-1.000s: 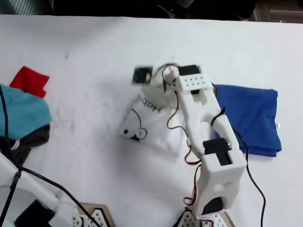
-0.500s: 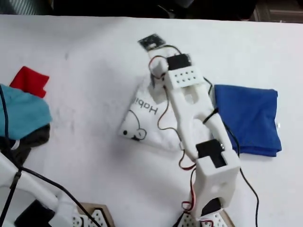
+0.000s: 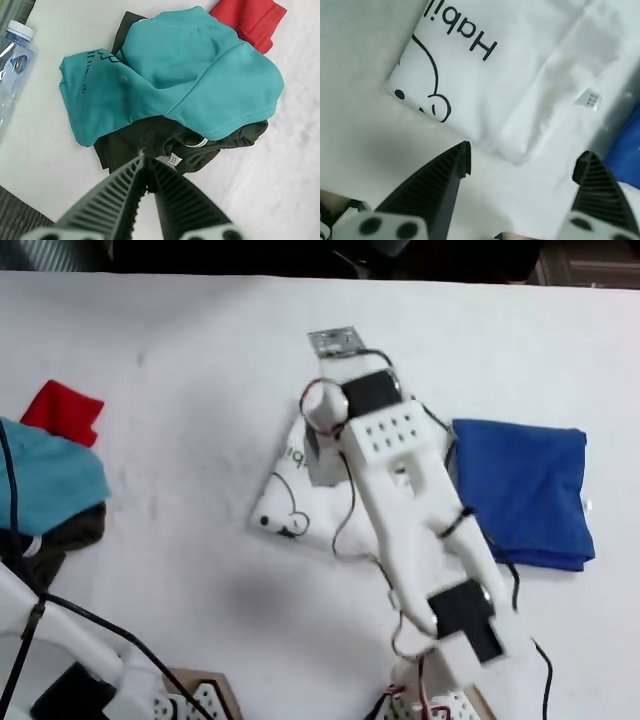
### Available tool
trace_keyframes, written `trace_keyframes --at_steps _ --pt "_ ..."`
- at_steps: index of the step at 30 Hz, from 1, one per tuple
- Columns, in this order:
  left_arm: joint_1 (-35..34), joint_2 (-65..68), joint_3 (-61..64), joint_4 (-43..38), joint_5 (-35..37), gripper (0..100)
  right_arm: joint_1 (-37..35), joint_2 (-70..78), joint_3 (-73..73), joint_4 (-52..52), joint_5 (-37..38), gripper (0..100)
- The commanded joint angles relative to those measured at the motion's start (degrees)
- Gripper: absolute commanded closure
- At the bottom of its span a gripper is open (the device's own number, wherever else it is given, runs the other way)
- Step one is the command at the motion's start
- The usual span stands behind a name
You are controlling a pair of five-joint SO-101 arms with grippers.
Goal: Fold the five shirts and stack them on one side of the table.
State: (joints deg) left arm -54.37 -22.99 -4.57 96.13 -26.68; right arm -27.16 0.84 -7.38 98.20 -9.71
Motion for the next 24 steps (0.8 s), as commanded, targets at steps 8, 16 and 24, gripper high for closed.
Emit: trace_keyframes --at_steps 8,16,24 --pt "-0.5 -2.1 -0.4 0.1 -0.6 98 0.7 -1.9 16.4 -18.7 -13.8 50.5" --pt "-0.5 -2.1 -0.5 0.2 -0.6 98 4.4 11.3 20.7 -37.8 -15.6 50.5" --pt "-0.5 -2.1 -0.4 0.2 -0.6 98 6.8 22.0 17.5 -43.6 -17.9 60.8"
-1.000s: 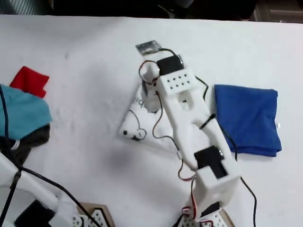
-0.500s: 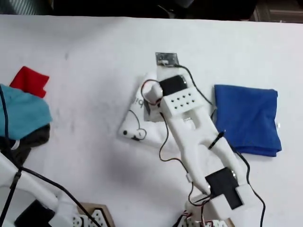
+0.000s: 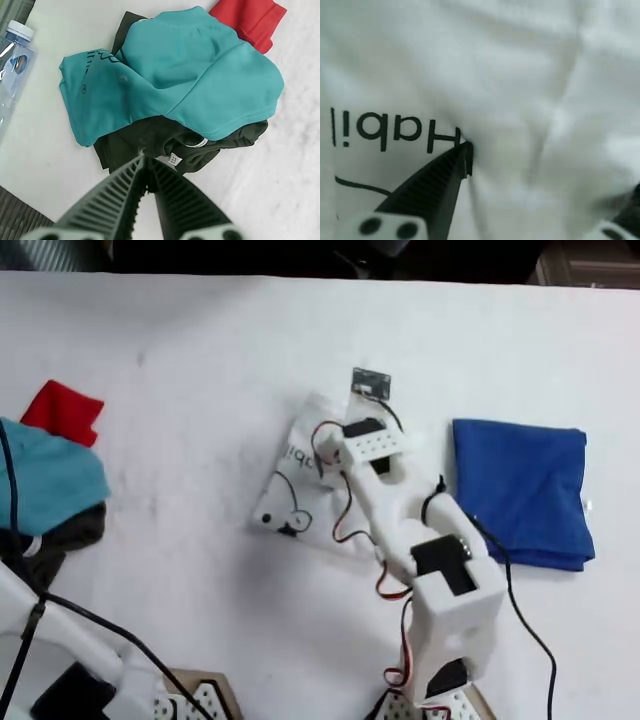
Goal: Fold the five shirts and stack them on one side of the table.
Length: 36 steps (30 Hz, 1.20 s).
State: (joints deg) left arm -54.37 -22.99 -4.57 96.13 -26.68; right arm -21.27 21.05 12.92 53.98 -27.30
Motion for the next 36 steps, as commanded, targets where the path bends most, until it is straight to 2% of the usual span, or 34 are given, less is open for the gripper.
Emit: trace_keyframes --at_steps 1,7,10,17,28,36 --pt "-0.5 -2.1 -0.4 0.2 -0.6 98 0.9 2.2 -3.8 1.8 -0.4 65.7" --pt "-0.5 -2.1 -0.4 0.2 -0.6 98 1.0 5.9 -9.1 6.5 -0.4 98.5" --pt "-0.5 -2.1 -0.6 0.2 -0.6 98 1.0 7.2 -10.5 8.7 1.7 96.2" --pt "-0.5 -2.1 -0.8 0.2 -0.6 98 3.0 -1.0 -14.0 18.2 16.7 98.0" --pt "-0.5 -2.1 -0.4 0.1 -0.6 98 15.3 -21.8 -14.8 32.5 39.5 98.1" --pt "-0.5 -2.1 -0.4 0.1 -0.6 98 27.8 -30.4 -14.9 34.6 51.4 98.1"
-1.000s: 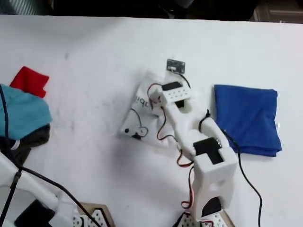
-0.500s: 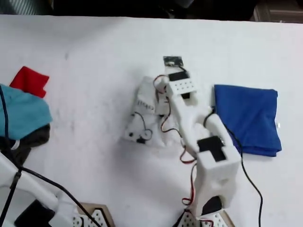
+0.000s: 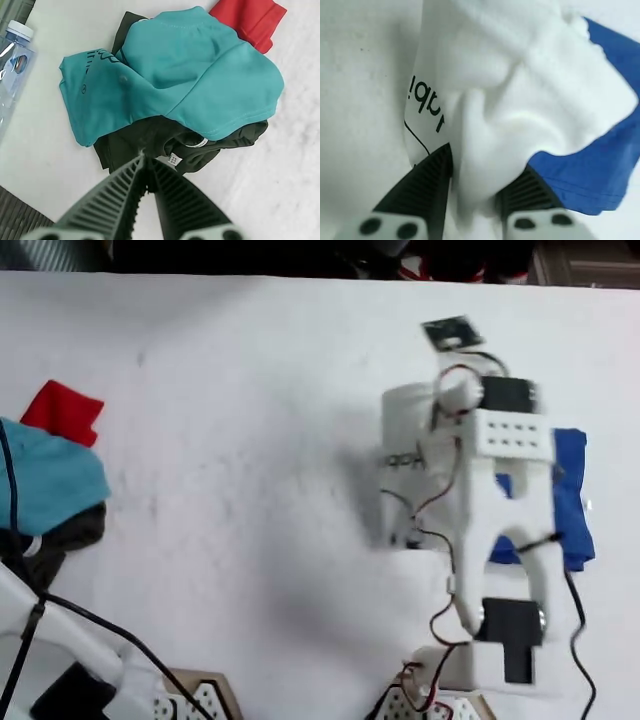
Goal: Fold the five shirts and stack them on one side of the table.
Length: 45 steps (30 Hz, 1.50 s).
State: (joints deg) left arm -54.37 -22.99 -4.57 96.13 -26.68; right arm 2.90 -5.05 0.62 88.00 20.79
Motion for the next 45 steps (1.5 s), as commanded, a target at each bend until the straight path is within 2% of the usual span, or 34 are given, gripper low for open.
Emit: trace_keyframes --at_steps 1,8,14,20,25,27,32,35,37,40,42,45 --pt "-0.5 -2.1 -0.4 0.1 -0.6 98 5.1 -4.6 -2.5 0.6 4.4 98.1" --pt "-0.3 -2.1 -0.4 0.1 -0.6 98 13.1 -3.0 -2.5 -4.9 10.4 98.1" --pt "-0.4 -2.1 -0.5 0.1 -0.6 98 16.6 3.6 -2.8 -7.5 13.6 98.1" --pt "-0.4 -2.1 -0.4 0.1 -0.6 98 20.2 11.2 -9.8 -9.6 14.1 97.8" --pt "-0.4 -2.1 -0.4 0.1 -0.6 98 21.4 17.5 -16.0 -9.3 21.0 96.5" --pt "-0.4 -2.1 -0.4 0.1 -0.6 98 21.8 18.7 -18.0 -8.6 21.5 90.5" --pt "-0.4 -2.1 -0.4 0.1 -0.6 98 20.4 19.1 -24.8 -2.7 21.5 66.2" --pt "-0.4 -2.1 -0.4 0.1 -0.6 98 18.1 19.1 -30.2 5.0 21.4 60.4" --pt "-0.4 -2.1 -0.4 0.1 -0.6 98 16.5 19.1 -32.4 9.7 21.4 61.0" --pt "-0.4 -2.1 -0.4 0.1 -0.6 98 15.7 18.6 -32.8 10.5 21.3 66.1" --pt "-0.4 -2.1 -0.4 0.2 -0.6 98 15.9 17.9 -32.7 10.5 21.3 75.1" --pt "-0.5 -2.1 -0.4 0.3 -0.5 98 15.9 17.2 -31.8 10.4 21.3 96.3"
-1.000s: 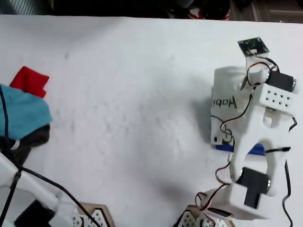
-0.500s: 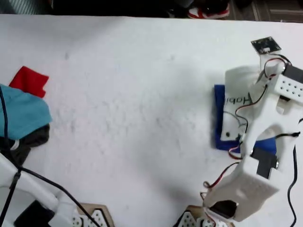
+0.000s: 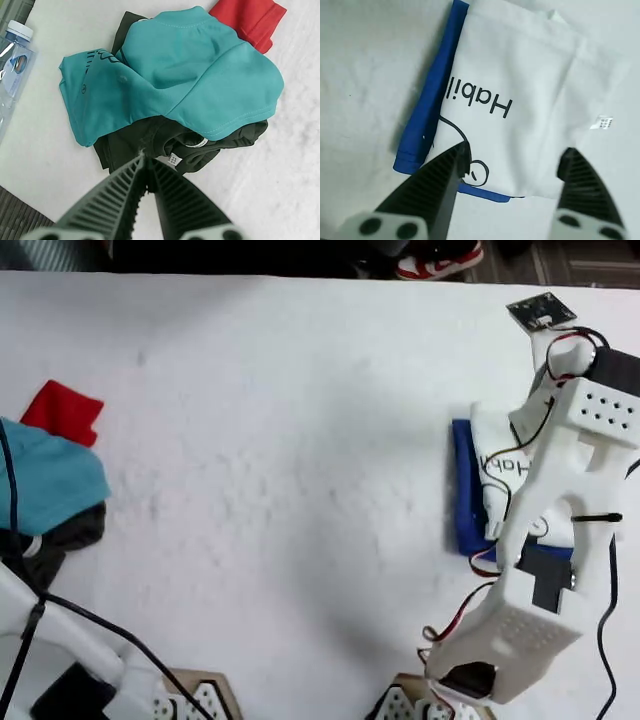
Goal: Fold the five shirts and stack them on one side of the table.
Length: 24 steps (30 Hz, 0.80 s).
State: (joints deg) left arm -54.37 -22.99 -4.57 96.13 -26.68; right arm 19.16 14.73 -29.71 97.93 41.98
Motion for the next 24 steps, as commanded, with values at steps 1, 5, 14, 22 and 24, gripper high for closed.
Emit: trace_keyframes --at_steps 1,5,14,22,24 --pt "-0.5 -2.1 -0.4 0.6 -0.4 98 -0.4 -2.5 -1.0 0.5 0.1 99.7" --pt "-0.5 -2.1 -0.4 1.8 -0.4 98 0.7 -2.0 4.6 -0.3 0.1 95.5" --pt "-0.5 -2.1 -0.4 1.8 -0.5 98 2.7 -2.0 27.8 -16.3 0.3 98.1" --pt "-0.5 -2.1 -0.4 1.3 -0.4 98 0.4 -3.2 40.7 -21.1 0.3 98.1" --pt "-0.5 -2.1 -0.4 1.3 -0.4 98 -1.1 -5.3 38.9 -16.0 0.2 98.1"
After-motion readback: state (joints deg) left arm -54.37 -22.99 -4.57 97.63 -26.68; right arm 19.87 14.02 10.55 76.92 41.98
